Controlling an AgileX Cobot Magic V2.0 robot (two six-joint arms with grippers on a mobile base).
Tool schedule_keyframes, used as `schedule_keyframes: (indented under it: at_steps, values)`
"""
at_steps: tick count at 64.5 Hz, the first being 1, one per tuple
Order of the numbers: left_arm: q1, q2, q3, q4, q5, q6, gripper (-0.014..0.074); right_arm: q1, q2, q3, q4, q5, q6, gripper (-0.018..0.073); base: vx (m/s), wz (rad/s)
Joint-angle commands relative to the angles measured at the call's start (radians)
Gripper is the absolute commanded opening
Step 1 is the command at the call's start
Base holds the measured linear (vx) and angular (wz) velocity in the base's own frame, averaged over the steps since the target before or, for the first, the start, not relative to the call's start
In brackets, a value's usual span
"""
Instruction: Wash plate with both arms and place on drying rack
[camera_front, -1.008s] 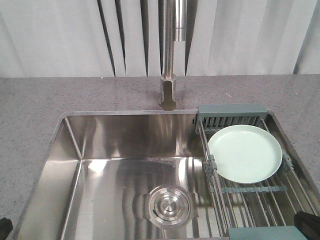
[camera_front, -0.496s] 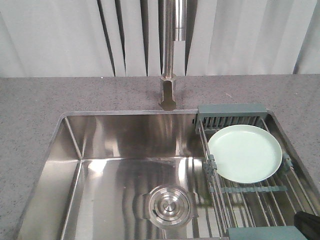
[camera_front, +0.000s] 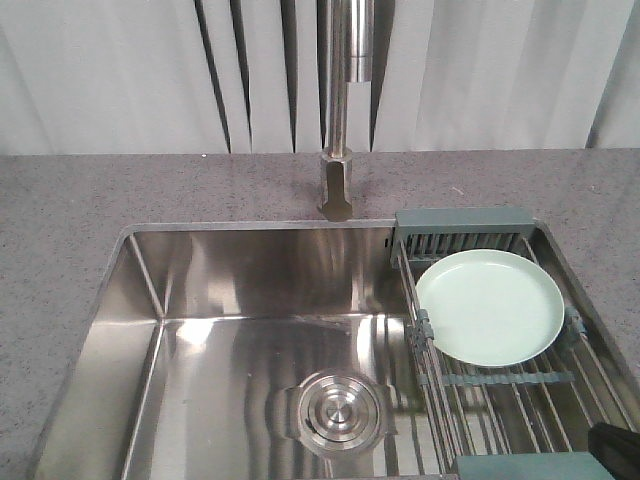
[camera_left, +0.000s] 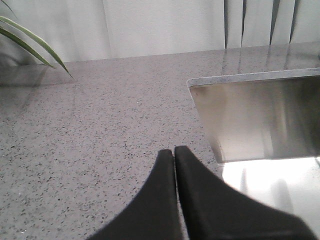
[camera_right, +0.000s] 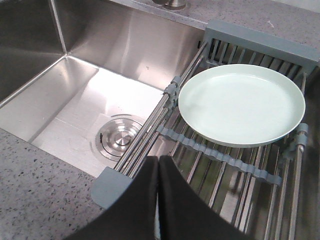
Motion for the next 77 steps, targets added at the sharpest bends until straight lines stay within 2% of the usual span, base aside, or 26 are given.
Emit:
schedule_keyframes:
  at_steps: [1,52,61,69,77]
  values:
    - [0.004,-0.016,-0.024,0.001,-0.077,-0.012,-0.0006,-0.003,0.007,-0.025,0.022,-0.058,-0.011,-0.0004,0.0,0.0]
    - [0.004,-0.016,-0.024,0.001,-0.077,-0.012,-0.0006,-0.003,0.007,-0.025,0.022,-0.058,-0.011,-0.0004,0.0,0.0]
    - [0.004,-0.016,-0.024,0.001,-0.077,-0.012,-0.0006,-0.004,-0.007,-0.025,-0.037,-0.082,-0.005,-0.0004,0.0,0.0]
    - [0.004,-0.015,-0.024,0.001,-0.076,-0.012,-0.0006,-0.004,-0.04,-0.019,-0.117,-0.127,0.067,-0.0004,0.0,0.0]
    - [0.004,-0.015,-0.024,0.001,-0.076,-0.012,-0.0006,-0.004,-0.101,0.068,-0.2,-0.277,0.205,-0.0003,0.0,0.0]
